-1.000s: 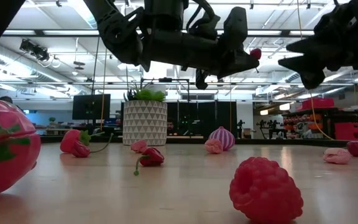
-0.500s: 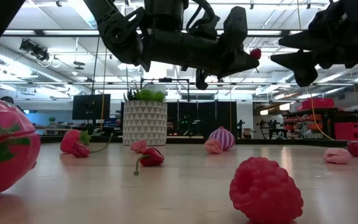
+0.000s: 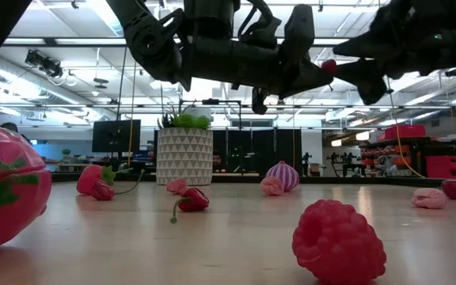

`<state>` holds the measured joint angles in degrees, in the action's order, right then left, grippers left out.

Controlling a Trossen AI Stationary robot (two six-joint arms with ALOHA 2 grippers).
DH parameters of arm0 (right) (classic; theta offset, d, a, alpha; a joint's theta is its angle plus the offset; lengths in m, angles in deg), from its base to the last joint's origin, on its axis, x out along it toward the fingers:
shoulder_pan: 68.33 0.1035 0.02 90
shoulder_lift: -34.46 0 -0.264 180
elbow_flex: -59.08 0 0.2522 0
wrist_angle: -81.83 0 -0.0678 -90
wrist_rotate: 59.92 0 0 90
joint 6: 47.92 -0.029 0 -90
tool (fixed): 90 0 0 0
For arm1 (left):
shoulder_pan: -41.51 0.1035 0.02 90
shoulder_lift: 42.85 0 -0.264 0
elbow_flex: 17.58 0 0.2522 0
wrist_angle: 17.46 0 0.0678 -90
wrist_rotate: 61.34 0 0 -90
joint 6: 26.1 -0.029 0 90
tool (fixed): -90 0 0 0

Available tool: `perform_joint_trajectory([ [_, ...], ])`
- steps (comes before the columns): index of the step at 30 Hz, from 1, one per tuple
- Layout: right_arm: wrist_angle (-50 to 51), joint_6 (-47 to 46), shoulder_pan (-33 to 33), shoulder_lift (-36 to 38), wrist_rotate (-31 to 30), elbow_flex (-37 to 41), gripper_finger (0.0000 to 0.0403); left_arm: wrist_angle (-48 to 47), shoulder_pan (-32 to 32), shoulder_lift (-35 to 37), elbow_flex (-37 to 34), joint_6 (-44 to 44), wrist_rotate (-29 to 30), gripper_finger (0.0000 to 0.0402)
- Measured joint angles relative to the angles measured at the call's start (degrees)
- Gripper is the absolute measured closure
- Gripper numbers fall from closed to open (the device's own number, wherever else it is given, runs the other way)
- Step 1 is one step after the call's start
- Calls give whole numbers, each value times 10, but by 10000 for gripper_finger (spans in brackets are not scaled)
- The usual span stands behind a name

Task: Pick and placing Produce into tupperware
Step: Put the red cherry into the transparent container

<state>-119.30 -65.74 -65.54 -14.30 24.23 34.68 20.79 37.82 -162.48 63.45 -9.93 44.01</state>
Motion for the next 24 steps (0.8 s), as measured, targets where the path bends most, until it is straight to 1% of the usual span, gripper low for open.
perform_joint_trajectory([
  [7,20,15,0,-91,4,-50,188,-10,-8,0,0,0,0,393],
  [11,23,29,1,-117,8,-72,194,-13,-14,0,0,0,2,398],
  [17,66,29,0,-104,6,-88,209,-15,-14,0,0,-1,3,387],
  [21,101,29,0,-80,2,-88,219,-19,-14,0,0,-2,9,396],
  [24,134,30,0,-57,2,-88,226,-19,-15,0,0,-3,9,396],
])
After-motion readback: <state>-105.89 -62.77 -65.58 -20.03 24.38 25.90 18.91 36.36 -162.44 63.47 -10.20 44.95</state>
